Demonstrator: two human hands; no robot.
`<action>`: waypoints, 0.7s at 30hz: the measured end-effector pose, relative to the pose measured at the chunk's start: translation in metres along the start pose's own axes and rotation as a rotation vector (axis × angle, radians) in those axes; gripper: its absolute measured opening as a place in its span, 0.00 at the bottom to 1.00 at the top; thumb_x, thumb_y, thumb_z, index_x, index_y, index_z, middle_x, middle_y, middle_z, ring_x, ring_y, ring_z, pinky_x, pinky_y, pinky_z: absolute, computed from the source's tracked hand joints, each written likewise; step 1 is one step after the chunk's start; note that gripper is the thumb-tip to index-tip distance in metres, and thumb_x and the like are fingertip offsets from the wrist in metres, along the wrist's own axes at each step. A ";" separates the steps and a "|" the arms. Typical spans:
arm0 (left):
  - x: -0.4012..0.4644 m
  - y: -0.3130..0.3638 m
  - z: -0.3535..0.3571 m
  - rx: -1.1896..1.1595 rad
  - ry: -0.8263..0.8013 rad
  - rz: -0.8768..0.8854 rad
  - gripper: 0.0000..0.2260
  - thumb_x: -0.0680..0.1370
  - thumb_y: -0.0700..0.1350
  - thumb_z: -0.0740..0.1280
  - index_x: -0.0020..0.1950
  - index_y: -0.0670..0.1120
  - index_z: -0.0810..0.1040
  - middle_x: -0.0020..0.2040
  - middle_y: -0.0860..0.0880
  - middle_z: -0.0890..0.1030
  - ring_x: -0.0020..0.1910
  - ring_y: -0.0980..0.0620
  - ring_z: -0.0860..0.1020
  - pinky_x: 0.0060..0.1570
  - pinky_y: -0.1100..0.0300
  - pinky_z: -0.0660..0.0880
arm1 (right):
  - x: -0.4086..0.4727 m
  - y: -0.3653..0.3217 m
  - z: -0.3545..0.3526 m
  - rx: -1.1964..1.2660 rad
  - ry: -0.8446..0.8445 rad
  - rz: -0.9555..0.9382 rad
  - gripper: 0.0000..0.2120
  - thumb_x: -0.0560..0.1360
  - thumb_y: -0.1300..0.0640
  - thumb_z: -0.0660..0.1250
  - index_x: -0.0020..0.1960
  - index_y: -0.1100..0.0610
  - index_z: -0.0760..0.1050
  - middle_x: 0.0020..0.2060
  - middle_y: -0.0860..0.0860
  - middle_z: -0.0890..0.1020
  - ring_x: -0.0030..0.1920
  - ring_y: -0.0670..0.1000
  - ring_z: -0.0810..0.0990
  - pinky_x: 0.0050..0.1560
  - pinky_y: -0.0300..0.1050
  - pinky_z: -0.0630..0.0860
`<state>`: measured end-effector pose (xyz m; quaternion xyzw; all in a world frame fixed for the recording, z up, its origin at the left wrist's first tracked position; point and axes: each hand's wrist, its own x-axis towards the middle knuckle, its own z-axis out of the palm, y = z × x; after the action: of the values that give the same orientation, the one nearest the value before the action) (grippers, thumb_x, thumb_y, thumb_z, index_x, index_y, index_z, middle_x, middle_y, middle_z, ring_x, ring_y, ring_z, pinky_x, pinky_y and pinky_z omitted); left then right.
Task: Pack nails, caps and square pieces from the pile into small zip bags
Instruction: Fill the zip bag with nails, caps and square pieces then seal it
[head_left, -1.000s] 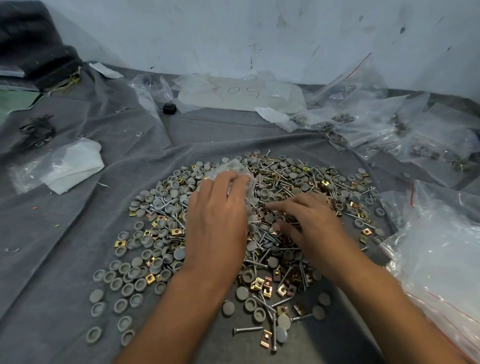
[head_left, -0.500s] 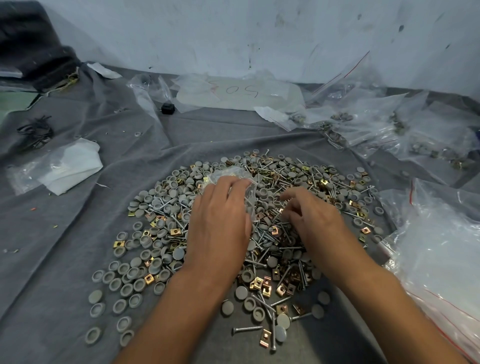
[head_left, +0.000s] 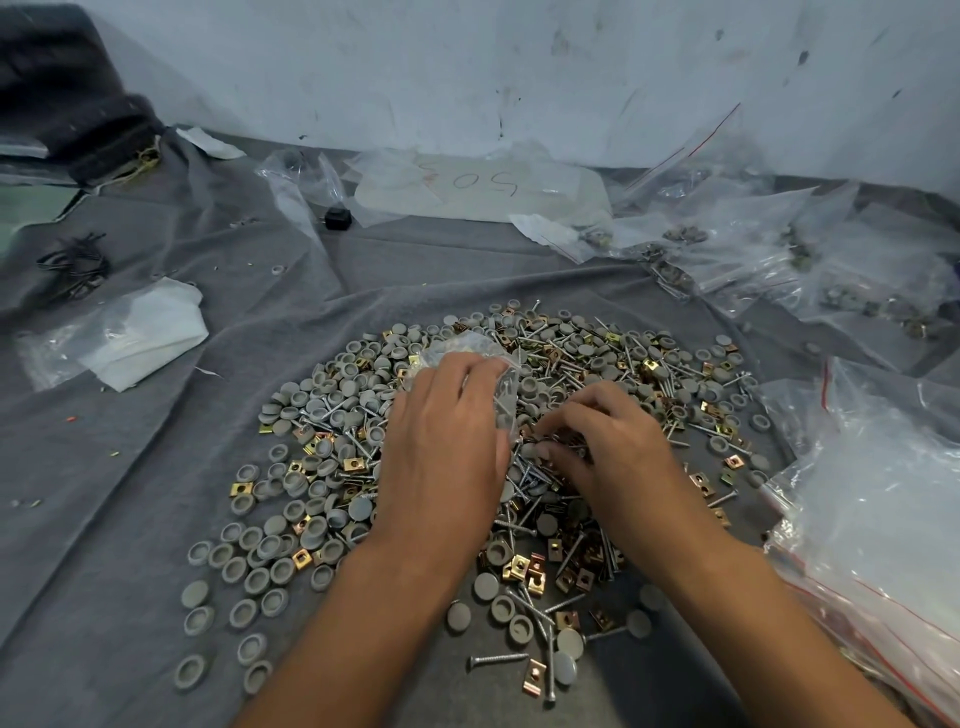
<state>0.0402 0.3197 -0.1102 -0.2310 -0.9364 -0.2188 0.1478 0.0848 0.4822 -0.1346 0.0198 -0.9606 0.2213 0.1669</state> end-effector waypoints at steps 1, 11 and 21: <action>0.000 0.000 0.000 0.000 -0.003 0.000 0.25 0.74 0.45 0.75 0.69 0.48 0.73 0.62 0.52 0.75 0.60 0.51 0.74 0.62 0.56 0.70 | 0.001 0.000 0.001 0.011 0.007 0.014 0.07 0.76 0.55 0.73 0.54 0.53 0.82 0.52 0.44 0.74 0.50 0.43 0.75 0.52 0.34 0.75; 0.000 0.000 0.000 -0.063 -0.018 -0.012 0.28 0.73 0.48 0.76 0.71 0.50 0.72 0.64 0.54 0.74 0.62 0.55 0.72 0.64 0.61 0.64 | 0.003 -0.024 -0.003 0.158 0.341 -0.088 0.07 0.74 0.60 0.74 0.51 0.57 0.83 0.49 0.49 0.78 0.48 0.41 0.75 0.52 0.26 0.69; -0.002 0.003 0.000 -0.115 -0.004 -0.007 0.27 0.73 0.48 0.76 0.70 0.50 0.73 0.63 0.55 0.74 0.63 0.56 0.72 0.63 0.63 0.62 | 0.002 -0.027 -0.005 0.207 0.385 -0.143 0.06 0.76 0.61 0.71 0.53 0.58 0.81 0.50 0.47 0.81 0.51 0.37 0.76 0.52 0.28 0.70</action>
<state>0.0430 0.3212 -0.1096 -0.2363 -0.9234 -0.2724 0.1317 0.0878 0.4598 -0.1186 0.0622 -0.8794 0.3059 0.3593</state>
